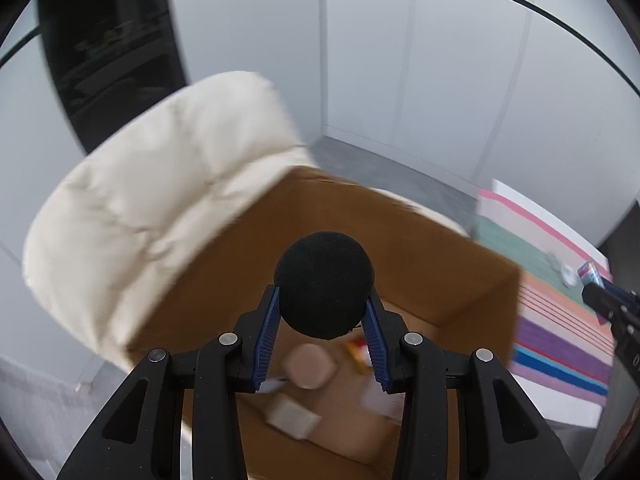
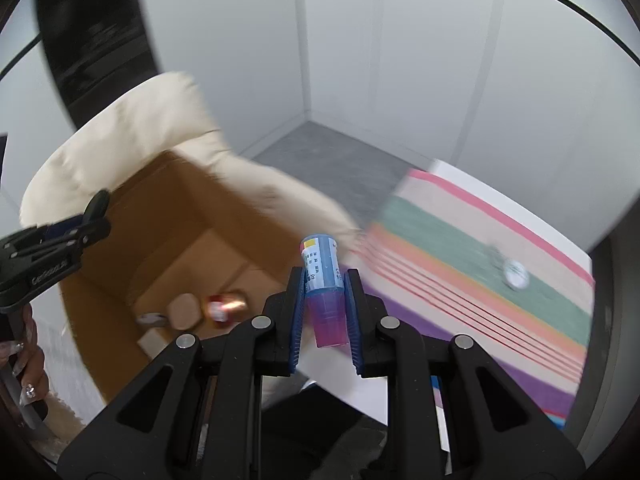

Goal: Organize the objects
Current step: 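Lift and carry the black sponge and tube with both tools over the box, then open the left tool over the box while the right tool releases the tube, then move both empty tools back from the box toward the striped cloth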

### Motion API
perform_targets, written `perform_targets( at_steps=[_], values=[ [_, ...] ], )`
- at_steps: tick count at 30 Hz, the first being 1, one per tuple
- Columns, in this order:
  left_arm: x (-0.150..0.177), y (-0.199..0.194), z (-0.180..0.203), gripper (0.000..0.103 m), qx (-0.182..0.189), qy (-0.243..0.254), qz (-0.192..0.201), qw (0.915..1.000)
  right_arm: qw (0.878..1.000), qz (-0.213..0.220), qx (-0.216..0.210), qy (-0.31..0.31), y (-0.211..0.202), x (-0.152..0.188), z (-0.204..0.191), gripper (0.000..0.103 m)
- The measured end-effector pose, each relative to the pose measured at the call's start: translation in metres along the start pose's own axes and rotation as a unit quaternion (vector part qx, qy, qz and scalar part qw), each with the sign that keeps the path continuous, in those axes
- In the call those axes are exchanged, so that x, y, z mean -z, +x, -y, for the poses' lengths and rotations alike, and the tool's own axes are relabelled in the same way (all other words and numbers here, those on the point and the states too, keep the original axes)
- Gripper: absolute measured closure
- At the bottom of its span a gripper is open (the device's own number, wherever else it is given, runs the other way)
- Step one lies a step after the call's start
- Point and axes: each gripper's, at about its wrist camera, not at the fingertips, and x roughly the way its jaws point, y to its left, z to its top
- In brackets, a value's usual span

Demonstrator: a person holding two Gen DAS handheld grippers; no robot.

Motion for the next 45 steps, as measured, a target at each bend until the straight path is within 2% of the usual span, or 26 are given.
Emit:
perform_targets(
  at_steps=[3, 6, 11, 12, 14, 16, 17, 18, 21, 29, 35, 41, 45],
  values=[
    [0.000, 0.003, -0.030, 0.062, -0.016, -0.020, -0.003, 0.9997, 0.999, -0.003, -0.022, -0.033, 0.013, -0.005, -0.047, 0.083],
    [0.000, 0.009, -0.043, 0.062, -0.012, -0.030, -0.008, 0.9995, 0.997, -0.007, -0.041, -0.061, 0.021, -0.003, -0.086, 0.083],
    [-0.002, 0.017, -0.048, 0.061, -0.005, -0.037, -0.018, 0.9991, 0.995, -0.020, -0.047, -0.090, 0.035, 0.004, -0.115, 0.083],
    [-0.002, 0.018, -0.049, 0.058, -0.005, -0.039, -0.019, 0.9991, 0.995, -0.022, -0.046, -0.091, 0.038, 0.004, -0.117, 0.083],
    [-0.003, 0.018, -0.049, 0.045, -0.011, -0.039, -0.016, 0.9990, 0.995, -0.024, -0.045, -0.090, 0.042, 0.003, -0.117, 0.082],
    [-0.004, 0.021, -0.048, 0.005, -0.018, -0.043, -0.024, 0.9986, 0.995, -0.023, -0.034, -0.093, 0.043, 0.001, -0.119, 0.049],
    [-0.005, 0.022, -0.049, 0.000, -0.019, -0.046, -0.026, 0.9984, 0.995, -0.024, -0.023, -0.096, 0.044, 0.001, -0.119, 0.009],
    [-0.004, 0.022, -0.050, 0.000, -0.017, -0.050, -0.025, 0.9983, 0.995, -0.018, -0.008, -0.097, 0.043, 0.001, -0.119, 0.000],
    [-0.005, 0.021, -0.054, 0.000, -0.002, -0.064, -0.029, 0.9976, 0.994, 0.006, 0.006, -0.107, 0.034, 0.000, -0.120, 0.000],
    [-0.003, 0.016, -0.048, 0.000, -0.007, -0.057, -0.021, 0.9981, 0.993, 0.001, 0.003, -0.115, 0.032, 0.004, -0.122, 0.000],
    [-0.004, 0.016, -0.033, 0.000, -0.002, -0.034, -0.012, 0.9993, 0.995, 0.002, 0.011, -0.098, 0.028, 0.005, -0.106, 0.000],
    [-0.016, 0.017, 0.007, 0.000, 0.045, -0.029, -0.012, 0.9985, 0.997, 0.006, 0.038, -0.064, 0.019, 0.010, -0.067, 0.000],
    [-0.024, 0.015, 0.062, 0.000, 0.077, 0.005, -0.010, 0.9970, 0.998, 0.002, 0.065, -0.026, 0.009, 0.019, -0.022, 0.000]
  ],
)
